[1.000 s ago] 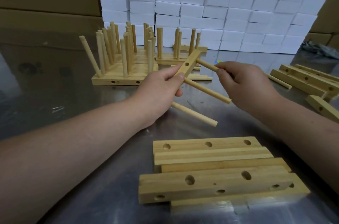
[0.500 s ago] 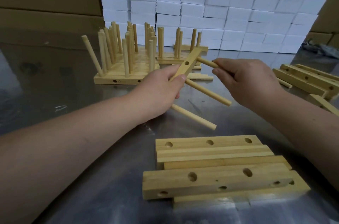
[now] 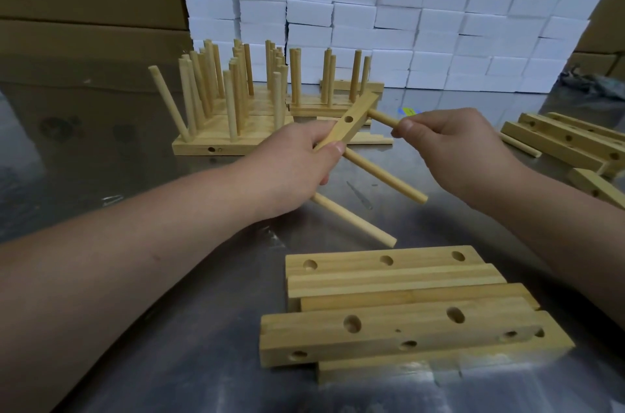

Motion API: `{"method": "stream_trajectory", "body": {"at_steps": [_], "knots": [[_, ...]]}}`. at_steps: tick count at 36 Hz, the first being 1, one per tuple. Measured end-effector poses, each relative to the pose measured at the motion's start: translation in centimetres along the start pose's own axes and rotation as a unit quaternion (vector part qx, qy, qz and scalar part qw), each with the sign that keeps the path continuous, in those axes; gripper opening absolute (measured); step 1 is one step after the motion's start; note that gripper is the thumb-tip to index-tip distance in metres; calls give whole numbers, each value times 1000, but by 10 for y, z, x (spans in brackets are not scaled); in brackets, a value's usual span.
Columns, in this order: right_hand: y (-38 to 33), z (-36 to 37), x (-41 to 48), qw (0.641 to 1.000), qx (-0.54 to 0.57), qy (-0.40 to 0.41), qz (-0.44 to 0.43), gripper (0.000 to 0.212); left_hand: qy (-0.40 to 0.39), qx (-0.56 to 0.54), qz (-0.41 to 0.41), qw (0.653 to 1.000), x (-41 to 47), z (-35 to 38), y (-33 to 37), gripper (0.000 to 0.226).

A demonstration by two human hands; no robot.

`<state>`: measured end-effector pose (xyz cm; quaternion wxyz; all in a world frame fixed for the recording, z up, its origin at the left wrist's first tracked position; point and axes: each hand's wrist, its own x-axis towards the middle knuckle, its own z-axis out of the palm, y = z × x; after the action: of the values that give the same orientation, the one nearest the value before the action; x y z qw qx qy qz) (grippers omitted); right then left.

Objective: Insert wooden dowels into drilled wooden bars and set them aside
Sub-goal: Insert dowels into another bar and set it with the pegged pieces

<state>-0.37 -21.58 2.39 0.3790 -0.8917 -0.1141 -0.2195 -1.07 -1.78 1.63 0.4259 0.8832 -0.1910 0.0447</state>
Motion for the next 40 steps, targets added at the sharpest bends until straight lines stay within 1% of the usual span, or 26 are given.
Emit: {"method": "stream_trajectory", "body": {"at_steps": [3,5,7,8,9,11,12,13,14,15,16,18,20,22,24,25,27,29,31,33,36,38,40], "knots": [[0,2,1,999,37,-8,19,19,-1,-4,-5,1000,1,1,-1,19],[0,3,3,999,28,-9,23,21,6,-13,-11,1000,1,2,-1,21],[-1,2,8,998,41,-7,37,31,29,-40,-10,999,2,1,0,25],[-2,0,10,995,86,-7,53,39,41,-53,-10,998,4,0,1,26],[-4,-2,11,985,155,-11,75,43,50,-72,-15,996,6,-1,2,25],[-1,-9,15,955,274,-23,113,48,60,-154,-48,985,9,-6,3,22],[3,-11,17,945,297,-29,132,48,57,-204,-73,975,9,-10,2,21],[6,-11,18,942,295,-34,154,44,45,-241,-95,965,9,-15,-1,21],[10,-11,18,946,273,-33,172,34,22,-263,-113,958,8,-20,-3,22],[14,-10,17,957,234,-29,171,27,-12,-282,-130,951,7,-24,-6,21],[18,-9,14,971,190,-29,145,31,-51,-302,-149,940,6,-27,-8,21],[20,-6,6,988,124,-63,62,49,-127,-337,-188,914,4,-30,-9,22],[14,-3,0,987,94,-128,10,54,-181,-346,-218,894,3,-31,-7,21],[10,0,-2,982,78,-175,-11,43,-209,-355,-242,878,3,-31,-7,25],[6,0,-3,981,51,-186,-19,26,-216,-369,-267,864,3,-33,-9,30],[4,0,-4,981,45,-187,-21,22,-217,-380,-279,855,3,-34,-10,31],[3,-1,-4,981,41,-190,-23,21,-217,-402,-301,837,4,-36,-10,32],[2,-1,-4,982,35,-185,-24,21,-200,-414,-320,828,5,-37,-10,28],[5,0,-2,985,32,-169,-21,20,-153,-414,-334,833,6,-37,-9,26],[11,3,2,988,29,-153,-12,21,-72,-394,-334,853,7,-35,-12,28],[18,9,7,989,-4,-149,4,18,40,-313,-315,895,9,-32,-16,31],[21,12,9,988,-37,-148,6,11,86,-254,-310,912,10,-30,-17,32],[24,15,11,989,-67,-132,2,17,116,-201,-313,921,11,-29,-16,31]]}}
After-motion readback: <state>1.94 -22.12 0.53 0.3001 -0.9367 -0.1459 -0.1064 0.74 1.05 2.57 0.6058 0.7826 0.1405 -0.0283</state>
